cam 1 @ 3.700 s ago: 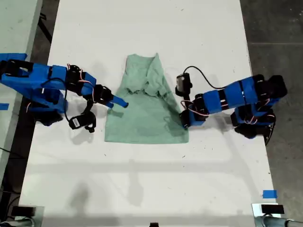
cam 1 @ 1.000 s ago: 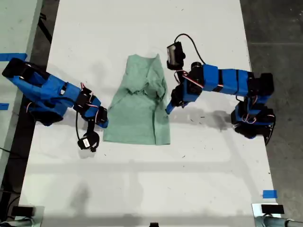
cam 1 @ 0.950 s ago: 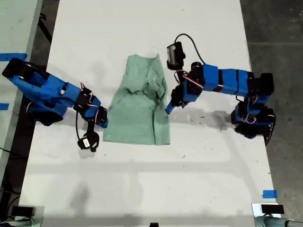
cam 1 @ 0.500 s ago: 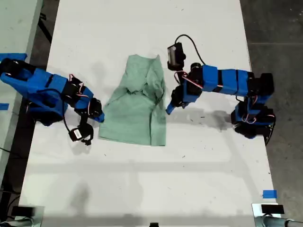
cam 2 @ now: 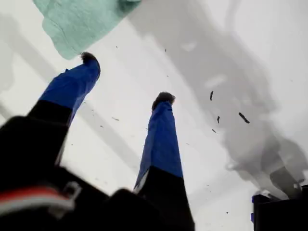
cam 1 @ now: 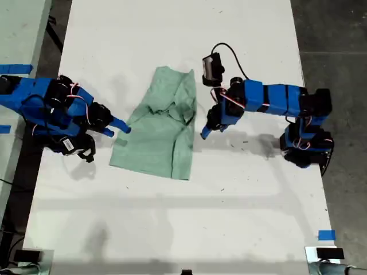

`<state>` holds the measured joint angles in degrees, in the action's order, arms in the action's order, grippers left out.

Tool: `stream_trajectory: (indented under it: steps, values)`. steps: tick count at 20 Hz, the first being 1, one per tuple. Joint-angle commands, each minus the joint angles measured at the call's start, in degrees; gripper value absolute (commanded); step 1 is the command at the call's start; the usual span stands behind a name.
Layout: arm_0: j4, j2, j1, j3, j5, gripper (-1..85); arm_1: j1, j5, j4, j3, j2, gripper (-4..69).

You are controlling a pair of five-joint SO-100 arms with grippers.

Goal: Fold tshirt

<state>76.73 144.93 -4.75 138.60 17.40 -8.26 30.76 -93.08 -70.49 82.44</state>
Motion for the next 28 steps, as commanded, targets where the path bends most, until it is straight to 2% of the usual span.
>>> stream_trajectory:
  steps: [1, 6, 10, 14, 17, 19, 24, 26, 28]
  values:
    - [2.5, 3.7, -0.1, -2.5, 1.2, 28.7, 0.9, -0.5, 1.7, 0.4, 5.1, 26.0]
    - [-1.5, -2.0, 2.1, 0.2, 1.7, 21.4, 1.7, -1.3, 2.2, -0.1, 5.1, 25.9]
    - [-5.4, -11.3, 2.9, 2.9, 0.9, 26.1, 2.0, -1.6, 2.4, -0.1, 5.1, 25.9]
    - [-1.9, -11.9, 3.3, 1.4, 0.7, 27.5, 2.3, -2.0, 2.2, -0.1, 5.2, 25.8]
    - [-3.3, -16.7, 3.9, 1.8, 0.8, 27.5, 2.4, -1.9, 3.1, -0.4, 5.0, 25.8]
    - [-8.9, -22.9, 3.7, 4.0, 0.0, 26.2, 2.3, -1.8, 3.2, -0.4, 4.8, 25.8]
    - [-29.7, -17.4, 3.3, 19.0, -0.1, 20.6, 3.1, -2.6, 2.7, -1.1, 5.0, 25.8]
    - [-33.0, -17.8, 6.5, 21.5, 4.4, 21.3, 3.1, -2.6, 2.7, -1.2, 5.0, 25.8]
    - [-33.0, -23.0, 8.4, 19.2, 6.2, 21.9, 3.0, -2.6, 3.2, -1.8, 5.0, 25.8]
